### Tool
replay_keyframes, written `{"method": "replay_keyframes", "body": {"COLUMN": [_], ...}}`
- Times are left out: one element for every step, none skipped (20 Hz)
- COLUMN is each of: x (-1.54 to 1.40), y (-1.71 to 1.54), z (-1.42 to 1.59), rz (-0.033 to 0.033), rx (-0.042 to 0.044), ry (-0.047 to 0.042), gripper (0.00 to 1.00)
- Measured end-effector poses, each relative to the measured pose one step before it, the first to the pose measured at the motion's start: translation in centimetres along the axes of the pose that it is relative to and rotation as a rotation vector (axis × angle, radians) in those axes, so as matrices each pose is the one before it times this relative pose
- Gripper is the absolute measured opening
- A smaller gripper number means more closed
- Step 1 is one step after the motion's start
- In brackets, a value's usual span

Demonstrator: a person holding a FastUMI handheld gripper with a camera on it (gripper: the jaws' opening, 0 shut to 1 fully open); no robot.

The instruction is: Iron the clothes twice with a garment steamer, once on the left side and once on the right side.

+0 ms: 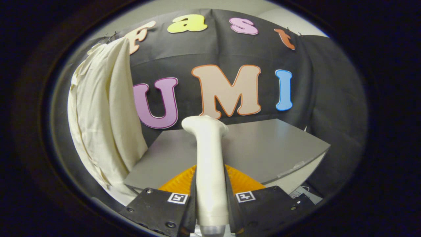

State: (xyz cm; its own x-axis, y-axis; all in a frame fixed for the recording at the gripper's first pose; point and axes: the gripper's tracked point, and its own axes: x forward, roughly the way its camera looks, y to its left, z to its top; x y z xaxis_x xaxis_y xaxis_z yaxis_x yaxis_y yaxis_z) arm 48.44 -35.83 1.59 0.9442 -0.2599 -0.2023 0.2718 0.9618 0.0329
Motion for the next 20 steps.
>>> {"method": "replay_keyframes", "body": {"x": [-1.601, -1.762, -1.643, -1.615, -1.664, -1.682, -1.664, -1.773, -1.742, -1.736, -1.537, -1.503, -1.4, -1.071, -0.842, -0.691, -0.56, -0.209, -0.09, -0.101], "y": [0.902, 1.128, 1.28, 1.493, 1.663, 1.806, 1.902, 1.979, 2.135, 2.237, 2.343, 2.457, 2.438, 2.447, 2.391, 2.265, 1.945, 1.724, 1.338, 1.082], "z": [0.413, 0.347, 0.396, 0.301, 0.188, 0.23, 0.191, -0.136, 0.001, -0.044, 0.145, 0.138, 0.221, 0.203, 0.031, 0.057, 0.201, 0.365, 0.398, 0.468], "rz": [0.00619, 0.00548, 0.00378, 0.00113, -0.00027, -0.00432, -0.00928, -0.00911, -0.00467, -0.00034, 0.00525, 0.00718, 0.00815, 0.01255, 0.018, 0.01735, 0.01584, 0.01595, 0.01359, 0.00971], "rx": [-0.00163, 0.0005, -0.00166, 0.00158, 0.0015, 0.00254, 0.0035, -0.00122, -0.00114, 0.00657, 0.01118, 0.01284, 0.01217, 0.00485, -0.00753, -0.01382, -0.01099, -0.00742, -0.00198, 0.00149], "ry": [-0.0157, -0.0162, -0.01426, -0.0128, -0.00741, -0.01265, -0.00845, -0.00631, -0.00972, -0.0111, -0.01694, -0.01613, -0.01426, -0.011, -0.00037, 0.00296, 0.0005, -0.0028, -0.00285, -0.00642], "gripper": [0.39, 0.39, 0.39, 0.39, 0.39, 0.39, 0.39, 0.39, 0.39, 0.38, 0.38, 0.38, 0.38, 0.38, 0.38, 0.38, 0.38, 0.38, 0.38, 0.38]}}
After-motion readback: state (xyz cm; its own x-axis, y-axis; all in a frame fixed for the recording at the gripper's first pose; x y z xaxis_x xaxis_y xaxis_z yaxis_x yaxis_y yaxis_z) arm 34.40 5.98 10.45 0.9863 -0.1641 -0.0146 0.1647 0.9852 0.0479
